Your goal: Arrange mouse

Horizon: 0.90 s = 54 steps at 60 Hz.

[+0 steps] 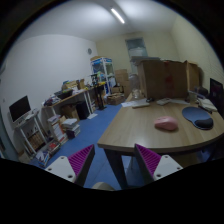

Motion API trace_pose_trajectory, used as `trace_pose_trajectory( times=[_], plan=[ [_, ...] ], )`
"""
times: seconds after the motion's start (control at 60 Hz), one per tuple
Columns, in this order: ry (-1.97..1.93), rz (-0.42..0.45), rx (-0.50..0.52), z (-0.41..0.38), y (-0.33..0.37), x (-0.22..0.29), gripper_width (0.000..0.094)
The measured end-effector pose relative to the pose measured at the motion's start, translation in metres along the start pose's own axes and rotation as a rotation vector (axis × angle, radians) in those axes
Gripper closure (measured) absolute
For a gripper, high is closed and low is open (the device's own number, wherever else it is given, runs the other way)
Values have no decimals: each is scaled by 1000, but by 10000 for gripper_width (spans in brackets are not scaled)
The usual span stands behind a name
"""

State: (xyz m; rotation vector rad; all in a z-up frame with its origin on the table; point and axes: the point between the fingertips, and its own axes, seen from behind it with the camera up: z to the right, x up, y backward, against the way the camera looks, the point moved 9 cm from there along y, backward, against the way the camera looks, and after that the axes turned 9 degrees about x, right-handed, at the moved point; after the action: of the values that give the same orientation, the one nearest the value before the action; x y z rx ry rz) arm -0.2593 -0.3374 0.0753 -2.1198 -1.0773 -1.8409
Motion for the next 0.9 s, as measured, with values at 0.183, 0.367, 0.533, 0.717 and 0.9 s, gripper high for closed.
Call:
trace_pose_trajectory(
  times=[0.183,0.367,0.533,0.717,0.9],
  plan=[
    [-11,12,-73,40,20,10,115],
    [41,-20,-179,116,24,8,117],
    [154,-99,-265,188,-2,15,98],
    [127,-118,-221,223,-41,33,101],
    [86,-148,-180,246,-74,52,90]
  ],
)
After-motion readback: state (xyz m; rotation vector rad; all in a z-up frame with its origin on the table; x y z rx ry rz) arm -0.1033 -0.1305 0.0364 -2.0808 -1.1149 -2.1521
